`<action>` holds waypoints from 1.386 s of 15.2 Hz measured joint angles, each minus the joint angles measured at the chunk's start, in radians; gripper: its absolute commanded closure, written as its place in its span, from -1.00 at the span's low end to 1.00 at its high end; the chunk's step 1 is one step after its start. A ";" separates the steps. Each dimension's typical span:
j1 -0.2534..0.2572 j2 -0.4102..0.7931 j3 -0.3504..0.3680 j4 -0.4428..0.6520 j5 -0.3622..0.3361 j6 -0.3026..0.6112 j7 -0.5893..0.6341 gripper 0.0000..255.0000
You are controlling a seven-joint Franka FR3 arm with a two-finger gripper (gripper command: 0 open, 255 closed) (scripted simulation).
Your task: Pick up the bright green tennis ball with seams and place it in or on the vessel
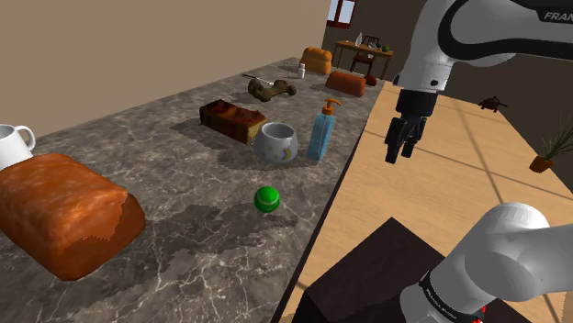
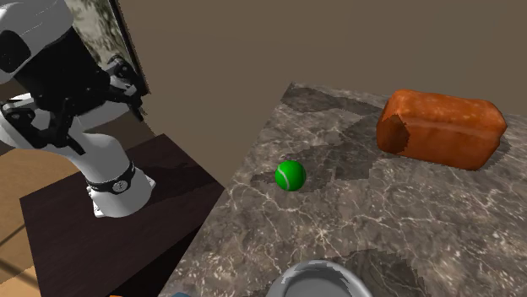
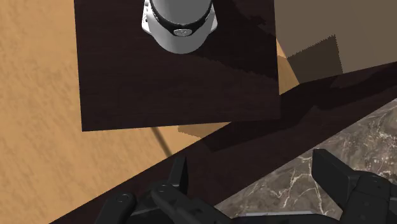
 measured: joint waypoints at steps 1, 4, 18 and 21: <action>0.000 0.000 0.000 0.000 0.000 0.000 0.000 -1.00; 0.017 0.048 0.035 0.003 0.024 0.054 0.025 -1.00; 0.108 0.459 0.252 0.158 0.094 0.377 0.202 -1.00; 0.123 0.551 0.291 0.213 0.081 0.427 0.247 -1.00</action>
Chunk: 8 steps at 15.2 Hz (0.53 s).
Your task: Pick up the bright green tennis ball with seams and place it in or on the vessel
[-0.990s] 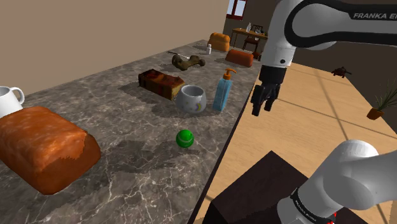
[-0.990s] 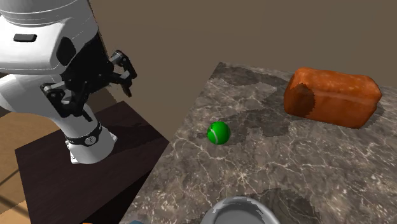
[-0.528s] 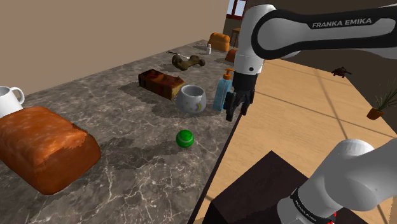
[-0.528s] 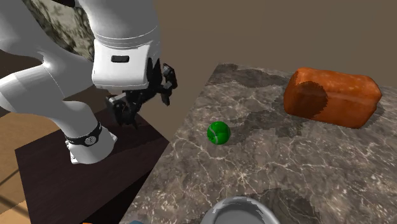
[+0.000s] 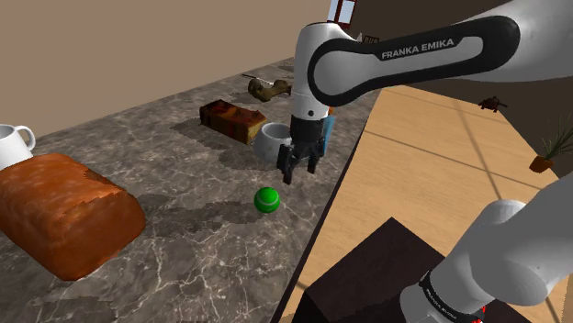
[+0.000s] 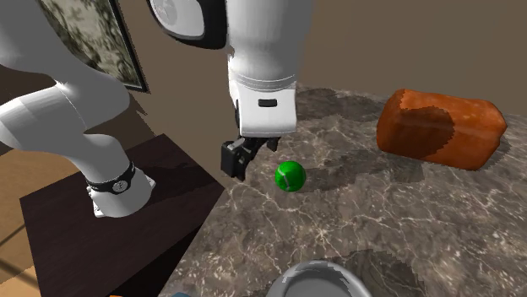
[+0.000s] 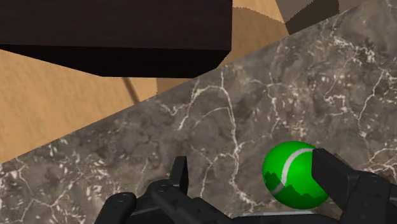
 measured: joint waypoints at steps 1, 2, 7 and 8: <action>0.004 0.035 0.011 0.021 -0.008 0.017 0.014 -1.00; 0.009 0.089 0.025 0.063 -0.021 0.033 0.034 -1.00; 0.042 0.252 0.068 0.188 -0.077 0.082 0.115 -1.00; 0.044 0.268 0.070 0.194 -0.082 0.091 0.121 -1.00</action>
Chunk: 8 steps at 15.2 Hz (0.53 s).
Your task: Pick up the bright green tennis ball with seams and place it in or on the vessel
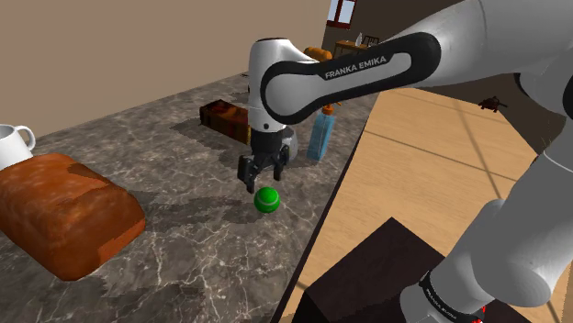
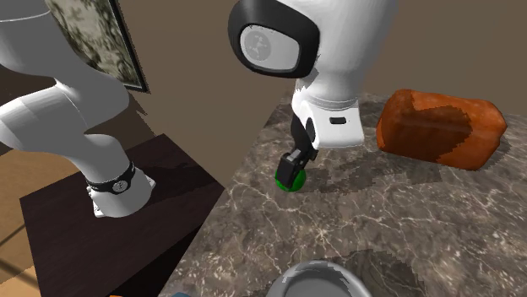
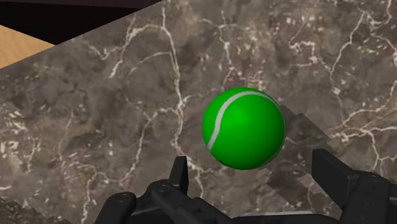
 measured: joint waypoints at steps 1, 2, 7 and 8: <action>0.002 0.010 0.001 -0.001 -0.003 0.011 0.003 -1.00; 0.004 0.017 0.003 -0.007 -0.005 0.024 0.006 -1.00; 0.009 0.037 0.006 -0.050 -0.008 0.087 0.010 -1.00; 0.009 0.037 0.006 -0.055 -0.008 0.092 0.009 -1.00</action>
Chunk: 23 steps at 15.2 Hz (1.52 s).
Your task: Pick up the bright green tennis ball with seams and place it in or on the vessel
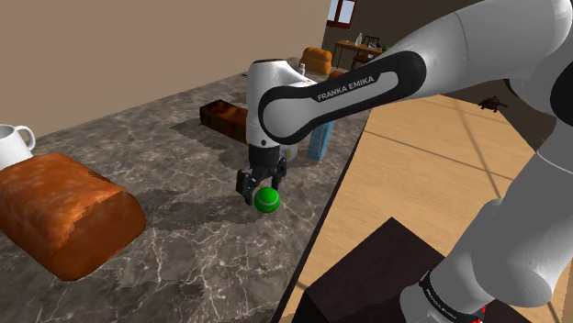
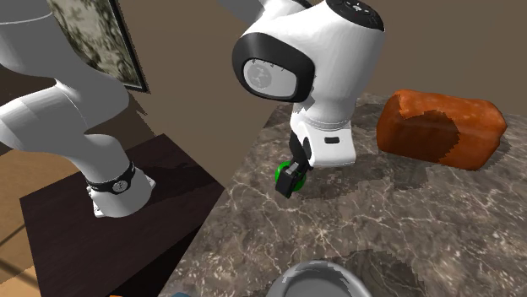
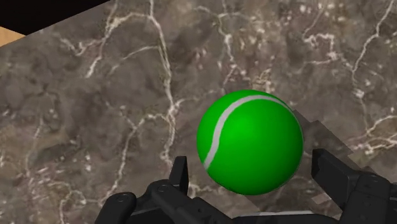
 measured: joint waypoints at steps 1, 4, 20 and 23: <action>0.000 0.001 0.000 -0.001 0.000 0.003 0.000 -1.00; 0.000 0.002 0.000 -0.003 0.000 0.005 0.000 -1.00; -0.001 -0.016 0.000 0.017 0.004 -0.032 0.000 1.00; -0.003 -0.038 -0.001 0.036 0.009 -0.072 -0.002 1.00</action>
